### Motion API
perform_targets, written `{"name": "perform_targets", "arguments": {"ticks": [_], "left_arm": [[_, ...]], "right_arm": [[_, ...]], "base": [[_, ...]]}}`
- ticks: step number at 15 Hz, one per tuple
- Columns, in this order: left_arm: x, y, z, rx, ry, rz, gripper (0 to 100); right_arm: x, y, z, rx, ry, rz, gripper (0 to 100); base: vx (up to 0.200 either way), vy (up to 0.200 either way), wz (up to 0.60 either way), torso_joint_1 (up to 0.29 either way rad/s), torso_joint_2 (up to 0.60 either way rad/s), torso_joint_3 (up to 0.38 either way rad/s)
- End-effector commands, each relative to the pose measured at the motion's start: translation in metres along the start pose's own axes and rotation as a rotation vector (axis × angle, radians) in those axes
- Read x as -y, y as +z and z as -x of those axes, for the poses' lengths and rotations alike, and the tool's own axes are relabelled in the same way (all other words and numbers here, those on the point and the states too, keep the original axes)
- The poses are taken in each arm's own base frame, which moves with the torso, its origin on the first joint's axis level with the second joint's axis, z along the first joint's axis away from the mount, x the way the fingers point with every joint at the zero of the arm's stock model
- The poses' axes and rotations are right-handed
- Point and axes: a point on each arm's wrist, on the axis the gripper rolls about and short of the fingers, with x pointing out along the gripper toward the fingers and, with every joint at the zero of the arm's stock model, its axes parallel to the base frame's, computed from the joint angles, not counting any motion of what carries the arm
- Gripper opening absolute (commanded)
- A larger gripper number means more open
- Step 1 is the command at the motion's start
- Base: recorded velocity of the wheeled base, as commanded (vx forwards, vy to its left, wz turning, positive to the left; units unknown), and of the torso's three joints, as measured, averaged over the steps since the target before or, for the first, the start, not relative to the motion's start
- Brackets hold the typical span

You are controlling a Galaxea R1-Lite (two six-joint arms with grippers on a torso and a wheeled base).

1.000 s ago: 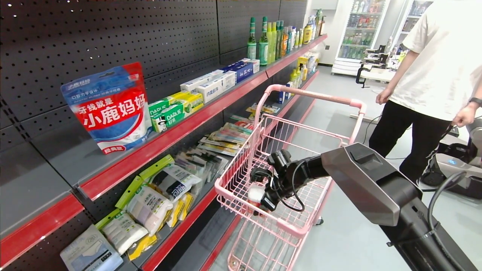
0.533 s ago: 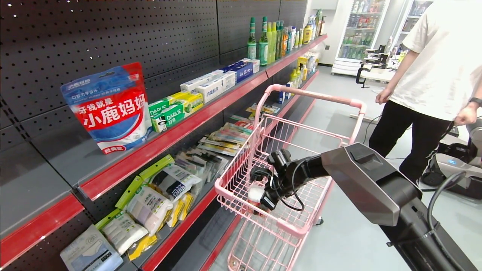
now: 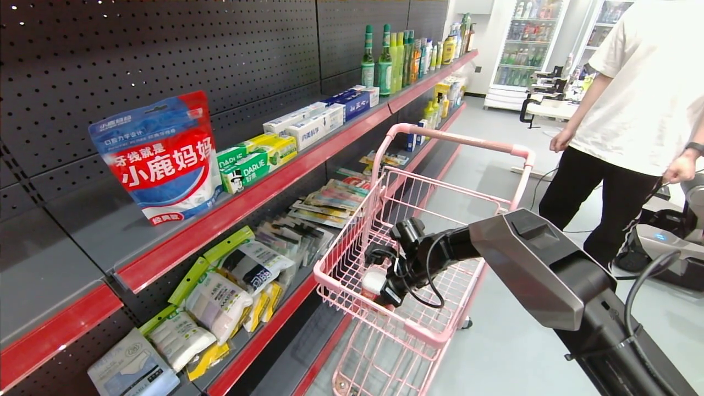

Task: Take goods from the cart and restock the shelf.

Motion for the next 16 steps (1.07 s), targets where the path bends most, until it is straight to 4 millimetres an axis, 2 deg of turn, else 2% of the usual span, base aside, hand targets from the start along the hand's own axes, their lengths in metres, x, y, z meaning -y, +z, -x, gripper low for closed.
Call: {"name": "perform_targets", "arguments": {"ticks": [1, 4, 6, 10, 15, 16], "left_arm": [[0.000, 0.000, 0.000, -0.001, 0.000, 0.000, 100], [0.000, 0.000, 0.000, -0.001, 0.000, 0.000, 100], [0.000, 0.000, 0.000, -0.001, 0.000, 0.000, 100], [0.000, 0.000, 0.000, -0.001, 0.000, 0.000, 100], [0.000, 0.000, 0.000, 0.000, -0.001, 0.000, 100], [0.000, 0.000, 0.000, -0.001, 0.000, 0.000, 100]], "right_arm": [[0.000, 0.000, 0.000, -0.002, 0.002, 0.000, 0], [0.000, 0.003, 0.003, 0.006, -0.004, -0.007, 0], [0.006, 0.012, 0.021, 0.033, -0.044, -0.027, 0], [0.009, 0.018, 0.086, 0.043, -0.072, -0.216, 0], [0.014, -0.001, 0.158, 0.020, -0.169, -0.308, 0], [0.012, -0.007, 0.182, 0.025, -0.218, -0.356, 0]], "base": [[0.000, 0.000, 0.00, 0.000, 0.00, 0.000], [0.000, 0.000, 0.00, 0.000, 0.00, 0.000], [0.000, 0.000, 0.00, 0.000, 0.00, 0.000], [0.000, 0.000, 0.00, 0.000, 0.00, 0.000], [0.000, 0.000, 0.00, 0.000, 0.00, 0.000], [0.000, 0.000, 0.00, 0.000, 0.00, 0.000]]}}
